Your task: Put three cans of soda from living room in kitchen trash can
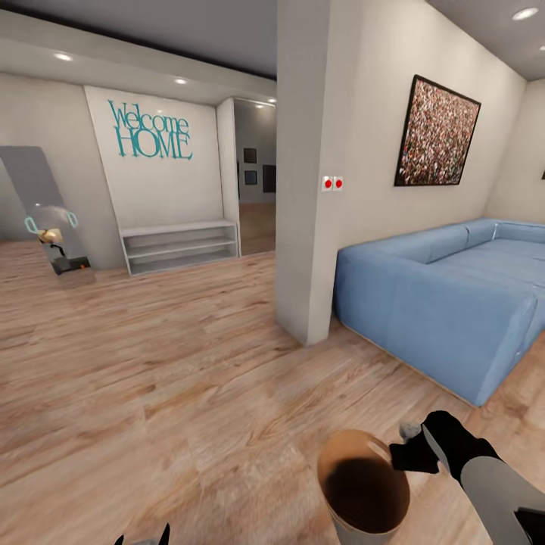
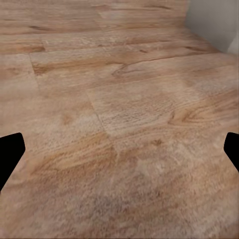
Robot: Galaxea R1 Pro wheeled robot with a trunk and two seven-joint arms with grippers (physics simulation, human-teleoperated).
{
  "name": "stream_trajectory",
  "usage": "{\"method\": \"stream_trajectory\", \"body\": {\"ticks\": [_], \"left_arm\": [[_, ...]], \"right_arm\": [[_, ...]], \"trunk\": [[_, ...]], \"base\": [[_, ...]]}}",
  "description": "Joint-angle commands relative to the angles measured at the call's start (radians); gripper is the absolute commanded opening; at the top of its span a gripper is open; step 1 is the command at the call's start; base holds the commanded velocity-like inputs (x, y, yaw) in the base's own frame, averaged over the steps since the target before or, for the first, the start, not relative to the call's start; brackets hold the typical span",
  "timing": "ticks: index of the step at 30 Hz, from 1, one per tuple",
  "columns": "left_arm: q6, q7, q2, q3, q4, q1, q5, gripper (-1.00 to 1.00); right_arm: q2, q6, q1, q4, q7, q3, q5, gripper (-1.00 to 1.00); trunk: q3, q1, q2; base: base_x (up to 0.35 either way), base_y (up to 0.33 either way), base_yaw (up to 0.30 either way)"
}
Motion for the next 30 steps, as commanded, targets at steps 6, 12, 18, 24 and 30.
{"method": "stream_trajectory", "body": {"ticks": [6,12,18,24,30], "left_arm": [[0.000,0.000,0.000,0.000,0.000,0.000,0.000,1.00],[0.000,-0.001,0.000,0.000,0.000,0.000,0.000,1.00],[0.000,-0.001,0.000,0.000,0.000,0.000,0.000,1.00],[0.000,0.000,0.000,0.000,0.000,0.000,0.000,1.00],[0.000,0.000,0.000,0.000,0.002,0.000,0.000,1.00]], "right_arm": [[0.000,0.030,0.000,-0.001,0.005,0.000,-0.014,-1.00],[0.001,0.033,0.000,-0.001,0.004,0.002,-0.013,-1.00],[0.002,0.032,0.000,-0.001,0.001,0.004,-0.012,-1.00],[0.004,0.029,0.000,-0.001,-0.002,0.004,-0.012,-1.00],[0.004,0.024,0.000,-0.001,-0.001,0.005,-0.013,-1.00]], "trunk": [[0.019,-0.023,0.042],[0.038,-0.046,0.084],[0.056,-0.069,0.126],[0.077,-0.092,0.168],[0.103,-0.115,0.210]], "base": [[0.000,0.000,0.000],[0.000,0.000,0.000],[0.000,0.000,0.000],[0.000,0.000,0.000],[0.000,0.000,0.000]]}}
